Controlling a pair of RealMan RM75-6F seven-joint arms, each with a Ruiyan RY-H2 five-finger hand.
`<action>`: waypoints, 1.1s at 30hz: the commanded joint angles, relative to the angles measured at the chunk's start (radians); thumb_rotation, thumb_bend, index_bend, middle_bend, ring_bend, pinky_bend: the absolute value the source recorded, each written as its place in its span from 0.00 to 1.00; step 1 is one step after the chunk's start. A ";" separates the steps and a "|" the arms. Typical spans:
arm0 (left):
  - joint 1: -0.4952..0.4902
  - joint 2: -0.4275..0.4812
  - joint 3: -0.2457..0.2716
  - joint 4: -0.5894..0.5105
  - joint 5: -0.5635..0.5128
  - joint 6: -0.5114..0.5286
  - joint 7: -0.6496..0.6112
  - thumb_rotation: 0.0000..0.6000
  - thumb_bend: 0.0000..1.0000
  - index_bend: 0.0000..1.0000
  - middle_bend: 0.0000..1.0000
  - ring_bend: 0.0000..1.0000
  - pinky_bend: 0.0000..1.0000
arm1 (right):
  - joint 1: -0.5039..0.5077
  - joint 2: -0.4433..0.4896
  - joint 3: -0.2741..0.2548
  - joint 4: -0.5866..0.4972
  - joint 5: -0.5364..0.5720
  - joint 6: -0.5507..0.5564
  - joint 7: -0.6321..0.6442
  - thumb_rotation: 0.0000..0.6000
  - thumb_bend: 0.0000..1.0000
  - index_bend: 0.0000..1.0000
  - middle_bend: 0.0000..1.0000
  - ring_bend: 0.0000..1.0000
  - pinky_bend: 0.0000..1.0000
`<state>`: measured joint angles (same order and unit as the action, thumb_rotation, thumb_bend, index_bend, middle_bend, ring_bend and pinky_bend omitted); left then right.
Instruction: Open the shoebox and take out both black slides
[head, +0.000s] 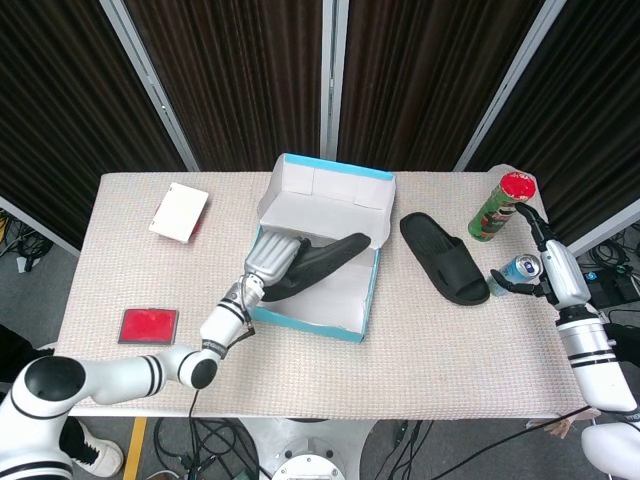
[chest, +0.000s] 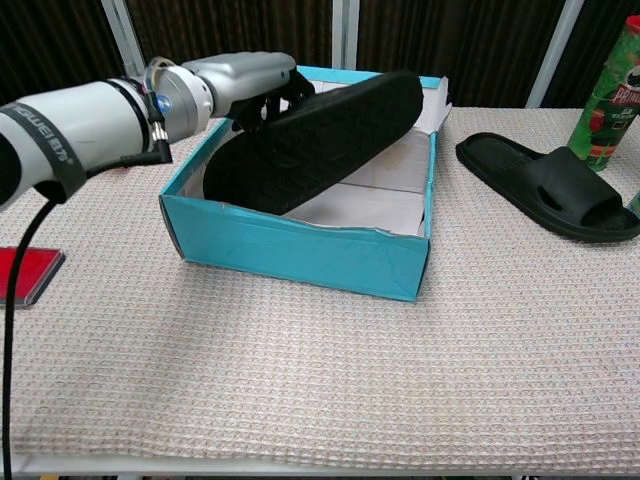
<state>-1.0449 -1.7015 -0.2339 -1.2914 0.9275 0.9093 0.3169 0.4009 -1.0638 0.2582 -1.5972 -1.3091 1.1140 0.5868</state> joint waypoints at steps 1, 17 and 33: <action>0.043 0.064 -0.028 -0.083 0.048 0.046 -0.058 1.00 0.35 0.54 0.59 0.56 0.76 | 0.000 0.000 -0.001 0.000 -0.004 0.001 0.003 1.00 0.15 0.00 0.00 0.00 0.00; 0.342 0.407 -0.035 -0.376 0.079 0.295 -0.191 1.00 0.35 0.54 0.56 0.56 0.76 | -0.007 0.004 -0.015 0.005 -0.044 0.021 0.029 1.00 0.15 0.00 0.00 0.00 0.00; 0.385 0.393 0.062 -0.259 -0.080 0.003 -0.232 1.00 0.31 0.44 0.48 0.50 0.73 | -0.034 0.008 -0.040 0.010 -0.058 0.049 0.036 1.00 0.15 0.00 0.00 0.00 0.00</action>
<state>-0.6593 -1.3055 -0.1755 -1.5542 0.8534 0.9252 0.0924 0.3669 -1.0558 0.2182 -1.5873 -1.3679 1.1627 0.6227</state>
